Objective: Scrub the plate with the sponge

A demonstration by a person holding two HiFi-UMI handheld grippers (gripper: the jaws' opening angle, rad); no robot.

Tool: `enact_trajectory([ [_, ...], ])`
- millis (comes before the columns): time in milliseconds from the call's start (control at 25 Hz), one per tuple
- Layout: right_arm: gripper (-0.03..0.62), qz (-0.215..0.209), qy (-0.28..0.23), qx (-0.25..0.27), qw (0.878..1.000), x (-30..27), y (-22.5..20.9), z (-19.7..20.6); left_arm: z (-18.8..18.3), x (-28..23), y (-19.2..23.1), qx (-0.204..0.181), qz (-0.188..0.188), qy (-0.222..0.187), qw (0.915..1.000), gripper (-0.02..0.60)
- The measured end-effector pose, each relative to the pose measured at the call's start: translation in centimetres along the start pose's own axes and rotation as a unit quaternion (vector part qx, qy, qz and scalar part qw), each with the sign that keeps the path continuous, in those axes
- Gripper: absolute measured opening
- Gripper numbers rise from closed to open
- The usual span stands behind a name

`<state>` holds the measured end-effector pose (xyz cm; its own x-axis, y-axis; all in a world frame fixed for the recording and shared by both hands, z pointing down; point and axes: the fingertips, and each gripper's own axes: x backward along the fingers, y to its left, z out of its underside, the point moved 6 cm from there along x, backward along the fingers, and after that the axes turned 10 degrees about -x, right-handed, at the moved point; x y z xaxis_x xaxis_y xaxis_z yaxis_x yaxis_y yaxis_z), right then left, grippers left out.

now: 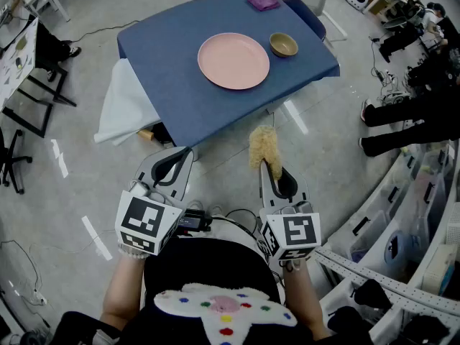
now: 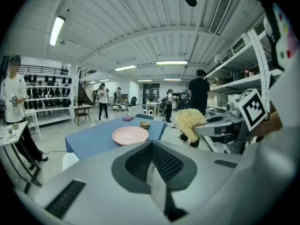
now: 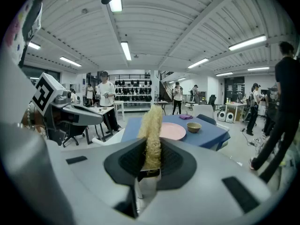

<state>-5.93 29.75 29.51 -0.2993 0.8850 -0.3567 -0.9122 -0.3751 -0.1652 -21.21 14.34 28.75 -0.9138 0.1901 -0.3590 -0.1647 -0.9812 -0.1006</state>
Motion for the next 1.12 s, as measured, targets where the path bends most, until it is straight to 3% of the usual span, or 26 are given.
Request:
enact_trajectory([
  [360,0.055,-0.002,0.002,-0.002,1.000,0.0,-0.3,0.1,0.0,-0.1,-0.1,0.002,-0.002,0.001,1.0000,0.011],
  [560,0.055,-0.002,-0.003,-0.022,1.000,-0.1,-0.6,0.1,0.1,-0.2,0.0,0.012,-0.022,-0.001,0.9997,0.012],
  [720,0.057,-0.007,-0.005,-0.026,1.000,0.1,-1.1,0.1,-0.1,-0.5,-0.6,0.021,-0.019,-0.003,0.9996,0.131],
  [1120,0.057,-0.018,-0.009,-0.022,1.000,1.0,-3.2,-0.2,-0.9,-0.4,-1.7,0.018,-0.056,-0.005,0.9983,0.121],
])
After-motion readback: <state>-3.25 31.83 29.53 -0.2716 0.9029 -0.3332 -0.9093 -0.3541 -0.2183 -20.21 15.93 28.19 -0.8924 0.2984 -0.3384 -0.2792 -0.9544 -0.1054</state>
